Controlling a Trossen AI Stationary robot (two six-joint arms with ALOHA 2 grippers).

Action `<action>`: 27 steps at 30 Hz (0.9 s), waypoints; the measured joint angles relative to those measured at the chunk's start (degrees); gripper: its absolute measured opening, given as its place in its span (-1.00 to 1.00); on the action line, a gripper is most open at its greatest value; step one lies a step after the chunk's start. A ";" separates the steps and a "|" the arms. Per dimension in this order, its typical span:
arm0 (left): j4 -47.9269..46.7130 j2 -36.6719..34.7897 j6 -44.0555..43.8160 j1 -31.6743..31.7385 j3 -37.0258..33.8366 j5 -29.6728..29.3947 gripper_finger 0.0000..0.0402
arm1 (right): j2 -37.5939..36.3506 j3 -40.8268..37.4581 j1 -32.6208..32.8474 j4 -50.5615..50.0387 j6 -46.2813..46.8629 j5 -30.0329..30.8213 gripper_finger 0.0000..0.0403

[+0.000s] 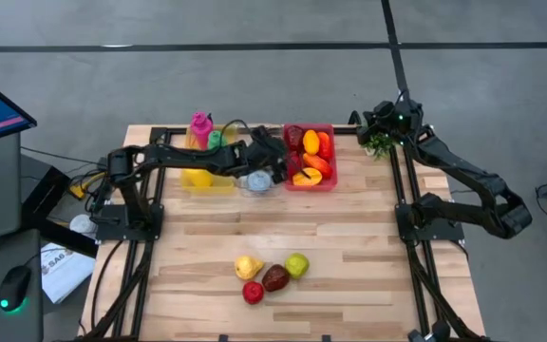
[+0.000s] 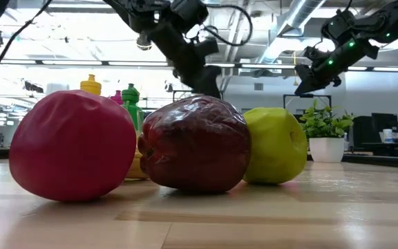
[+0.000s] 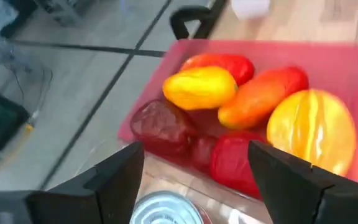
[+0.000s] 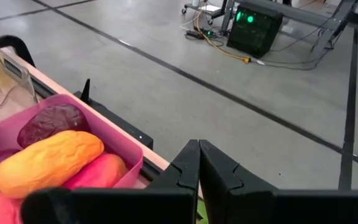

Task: Pick & Place Food Item
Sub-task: Put the green apple into the pink bin

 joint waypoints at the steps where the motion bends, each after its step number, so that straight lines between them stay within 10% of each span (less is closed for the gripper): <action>1: -0.17 -0.87 -2.01 0.02 -0.02 -0.02 0.35 | 0.27 0.00 -0.01 -0.01 0.00 0.00 -0.99; 27: 11.99 -11.49 -30.55 2.63 0.00 -7.60 -0.13 | 1.12 0.00 0.06 8.26 -2.50 -0.02 -0.99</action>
